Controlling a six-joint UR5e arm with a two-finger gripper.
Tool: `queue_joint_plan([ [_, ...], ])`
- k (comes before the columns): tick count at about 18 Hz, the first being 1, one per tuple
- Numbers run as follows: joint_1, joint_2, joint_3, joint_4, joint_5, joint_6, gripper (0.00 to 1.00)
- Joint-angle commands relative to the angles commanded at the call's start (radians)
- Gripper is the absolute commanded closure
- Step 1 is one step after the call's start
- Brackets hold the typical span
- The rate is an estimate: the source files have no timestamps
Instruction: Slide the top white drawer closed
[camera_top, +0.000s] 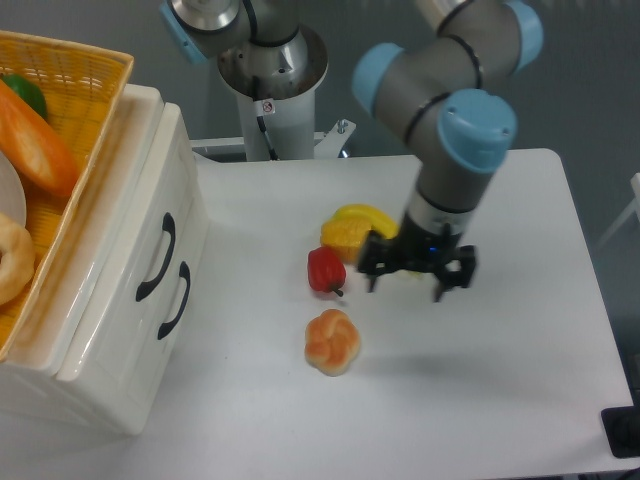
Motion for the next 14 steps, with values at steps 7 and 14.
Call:
queue_joint_plan([
  [7,0.104,-0.086,0.063,0.023,0.000,0.537,0.00],
  [14,0.132,-0.114,0.060,0.042,0.130,0.840,0.00],
])
